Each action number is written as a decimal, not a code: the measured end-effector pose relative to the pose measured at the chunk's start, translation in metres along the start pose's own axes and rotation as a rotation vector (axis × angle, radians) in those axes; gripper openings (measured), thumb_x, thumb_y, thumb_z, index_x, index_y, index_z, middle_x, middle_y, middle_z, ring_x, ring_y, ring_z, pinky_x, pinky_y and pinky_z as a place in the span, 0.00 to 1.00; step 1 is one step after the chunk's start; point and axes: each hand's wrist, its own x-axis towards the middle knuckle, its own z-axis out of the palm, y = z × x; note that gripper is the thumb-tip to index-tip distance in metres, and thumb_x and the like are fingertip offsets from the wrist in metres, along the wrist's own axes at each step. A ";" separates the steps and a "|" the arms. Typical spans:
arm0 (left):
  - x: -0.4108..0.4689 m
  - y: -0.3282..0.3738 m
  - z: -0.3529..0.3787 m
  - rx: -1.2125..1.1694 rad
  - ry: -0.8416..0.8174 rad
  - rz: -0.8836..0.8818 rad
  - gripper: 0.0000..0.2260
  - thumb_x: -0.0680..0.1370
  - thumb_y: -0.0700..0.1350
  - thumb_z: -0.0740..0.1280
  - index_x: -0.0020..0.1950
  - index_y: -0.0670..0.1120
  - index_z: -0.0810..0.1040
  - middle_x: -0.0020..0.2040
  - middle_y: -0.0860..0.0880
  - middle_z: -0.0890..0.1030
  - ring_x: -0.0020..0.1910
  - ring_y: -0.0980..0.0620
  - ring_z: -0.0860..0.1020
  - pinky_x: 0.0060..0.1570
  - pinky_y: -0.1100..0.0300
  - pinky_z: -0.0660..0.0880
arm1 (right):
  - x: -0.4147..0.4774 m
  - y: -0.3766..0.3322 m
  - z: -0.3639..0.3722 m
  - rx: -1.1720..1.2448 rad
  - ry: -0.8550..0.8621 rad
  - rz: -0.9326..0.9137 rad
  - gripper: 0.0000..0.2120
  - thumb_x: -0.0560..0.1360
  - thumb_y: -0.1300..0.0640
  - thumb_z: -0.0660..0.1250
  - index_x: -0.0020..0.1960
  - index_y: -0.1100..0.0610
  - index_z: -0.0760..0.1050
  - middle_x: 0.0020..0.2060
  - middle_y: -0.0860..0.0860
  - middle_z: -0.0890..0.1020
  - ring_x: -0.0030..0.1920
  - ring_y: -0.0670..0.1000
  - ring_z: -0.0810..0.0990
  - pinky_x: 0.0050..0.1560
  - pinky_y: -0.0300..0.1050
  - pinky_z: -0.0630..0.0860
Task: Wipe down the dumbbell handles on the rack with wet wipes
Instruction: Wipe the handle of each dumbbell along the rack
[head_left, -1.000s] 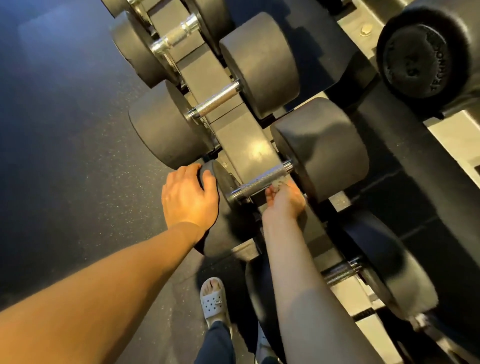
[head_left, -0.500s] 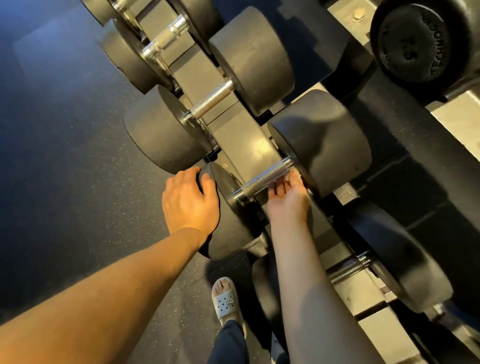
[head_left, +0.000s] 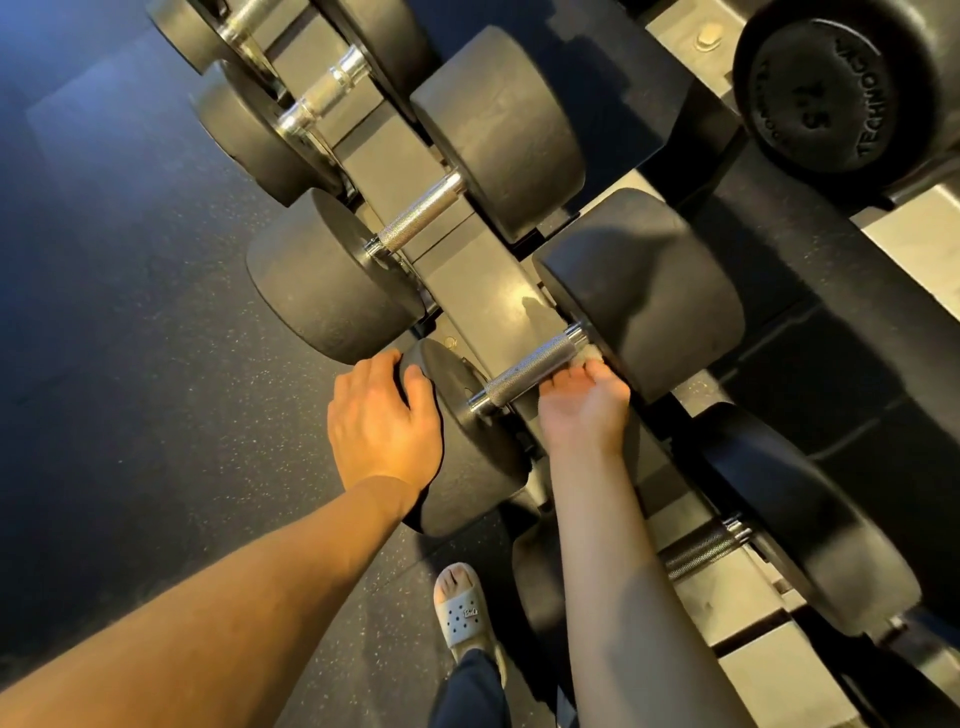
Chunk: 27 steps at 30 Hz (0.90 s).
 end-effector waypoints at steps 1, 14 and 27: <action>0.000 0.000 0.000 0.001 -0.004 -0.002 0.25 0.82 0.58 0.50 0.67 0.47 0.78 0.59 0.48 0.82 0.58 0.45 0.77 0.58 0.43 0.76 | 0.004 0.001 -0.001 0.040 -0.033 0.028 0.21 0.84 0.60 0.47 0.54 0.65 0.79 0.54 0.64 0.82 0.64 0.63 0.77 0.73 0.59 0.68; -0.001 0.005 -0.005 0.018 -0.027 0.000 0.26 0.81 0.58 0.48 0.65 0.48 0.78 0.58 0.47 0.81 0.57 0.45 0.75 0.56 0.44 0.74 | -0.028 0.028 0.016 -0.412 0.162 -0.314 0.10 0.85 0.61 0.58 0.61 0.53 0.76 0.55 0.49 0.81 0.53 0.47 0.81 0.57 0.45 0.77; 0.000 0.006 -0.006 0.043 -0.038 0.006 0.25 0.81 0.58 0.49 0.64 0.47 0.78 0.58 0.45 0.81 0.56 0.43 0.76 0.55 0.44 0.75 | -0.016 0.020 0.009 -0.348 0.148 -0.305 0.13 0.85 0.65 0.56 0.57 0.61 0.80 0.52 0.56 0.84 0.56 0.54 0.82 0.52 0.40 0.79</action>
